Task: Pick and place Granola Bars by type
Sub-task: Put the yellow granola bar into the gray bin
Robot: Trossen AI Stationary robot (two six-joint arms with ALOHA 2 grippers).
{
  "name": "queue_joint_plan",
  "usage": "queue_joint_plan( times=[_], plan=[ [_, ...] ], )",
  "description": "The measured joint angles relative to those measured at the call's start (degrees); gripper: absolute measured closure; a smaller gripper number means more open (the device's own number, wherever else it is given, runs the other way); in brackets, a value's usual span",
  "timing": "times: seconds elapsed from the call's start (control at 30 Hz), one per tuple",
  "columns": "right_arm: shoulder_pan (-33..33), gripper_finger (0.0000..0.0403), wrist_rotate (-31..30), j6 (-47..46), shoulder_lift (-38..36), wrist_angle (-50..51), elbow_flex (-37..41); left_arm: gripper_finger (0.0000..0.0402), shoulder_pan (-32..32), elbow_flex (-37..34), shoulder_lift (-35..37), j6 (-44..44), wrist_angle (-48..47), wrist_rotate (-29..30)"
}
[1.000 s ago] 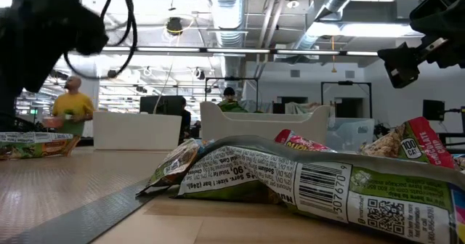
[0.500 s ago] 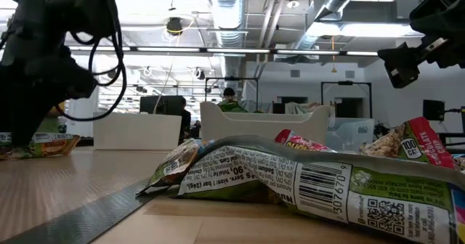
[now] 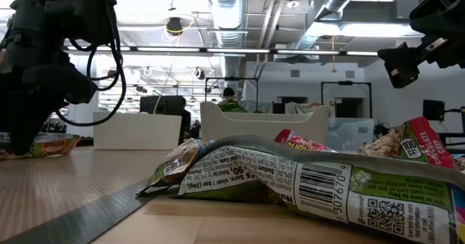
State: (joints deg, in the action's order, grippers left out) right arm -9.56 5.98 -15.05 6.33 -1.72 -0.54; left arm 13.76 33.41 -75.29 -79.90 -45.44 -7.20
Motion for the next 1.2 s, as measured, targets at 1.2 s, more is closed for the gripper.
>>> queue_joint_plan(
  times=[1.2],
  plan=[
    [0.01, 0.0138, 0.00, 0.00, 0.00, 0.00, 0.01, 0.0376, 0.39, 0.03, -0.04, 9.68, 72.22, 3.03]
  ],
)
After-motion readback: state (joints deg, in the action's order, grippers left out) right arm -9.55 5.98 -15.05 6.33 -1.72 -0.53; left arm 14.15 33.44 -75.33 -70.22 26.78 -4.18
